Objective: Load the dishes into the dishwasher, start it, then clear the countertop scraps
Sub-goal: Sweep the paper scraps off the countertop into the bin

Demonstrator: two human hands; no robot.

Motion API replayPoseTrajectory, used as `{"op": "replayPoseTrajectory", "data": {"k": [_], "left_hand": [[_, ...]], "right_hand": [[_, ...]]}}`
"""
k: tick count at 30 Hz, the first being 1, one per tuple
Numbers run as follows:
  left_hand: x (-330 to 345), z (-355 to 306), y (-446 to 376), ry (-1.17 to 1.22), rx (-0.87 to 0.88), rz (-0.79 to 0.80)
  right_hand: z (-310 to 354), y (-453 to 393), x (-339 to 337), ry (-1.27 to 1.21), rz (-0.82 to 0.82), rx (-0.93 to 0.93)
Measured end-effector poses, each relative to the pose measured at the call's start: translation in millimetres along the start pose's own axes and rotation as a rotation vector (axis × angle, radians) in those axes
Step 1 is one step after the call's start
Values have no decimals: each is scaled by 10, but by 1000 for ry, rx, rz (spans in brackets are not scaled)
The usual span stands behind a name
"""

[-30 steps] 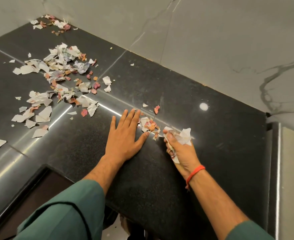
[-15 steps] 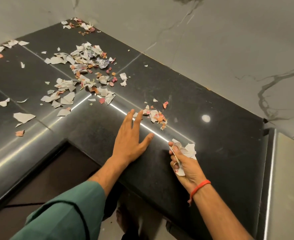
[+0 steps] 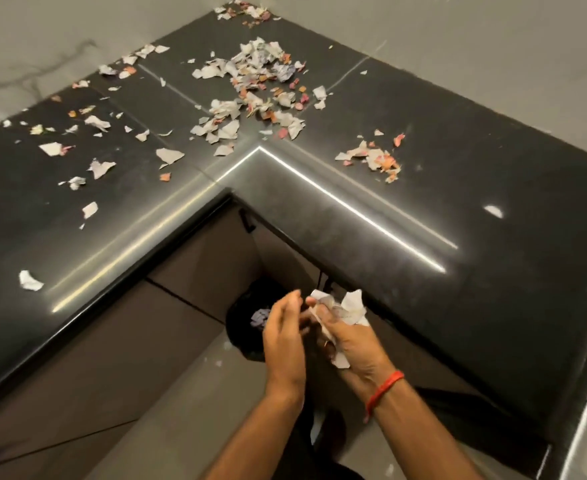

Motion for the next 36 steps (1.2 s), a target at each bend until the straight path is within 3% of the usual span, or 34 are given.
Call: {"op": "replayPoseTrajectory", "data": {"k": [7, 16, 21, 24, 32, 36], "left_hand": [[-771, 819, 144, 18, -301, -61], [-1327, 1620, -506, 14, -527, -13], [-1634, 2005, -1031, 9, -624, -29], [-1822, 2172, -1353, 40, -628, -68], [-2096, 2374, -1658, 109, -644, -72], [-2118, 2380, -1547, 91, -661, -30]], "right_hand": [[-962, -3, -17, 155, -4, 193], [-2172, -888, -349, 219, -234, 451], [-2502, -1621, -649, 225, -397, 467], [-2618, -2087, -729, 227, -390, 442], [-2903, -2619, -735, -27, -336, 524], [-2926, -2560, -830, -199, -400, 447]]}}
Point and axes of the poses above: each hand's wrist, its own y-axis away from the middle knuckle, its own x-axis out of the palm, z = x × y, the point moved 10 cm from there along -y, towards the middle knuckle, and after that the axes turned 5 degrees about z, right-handed, at the moved point
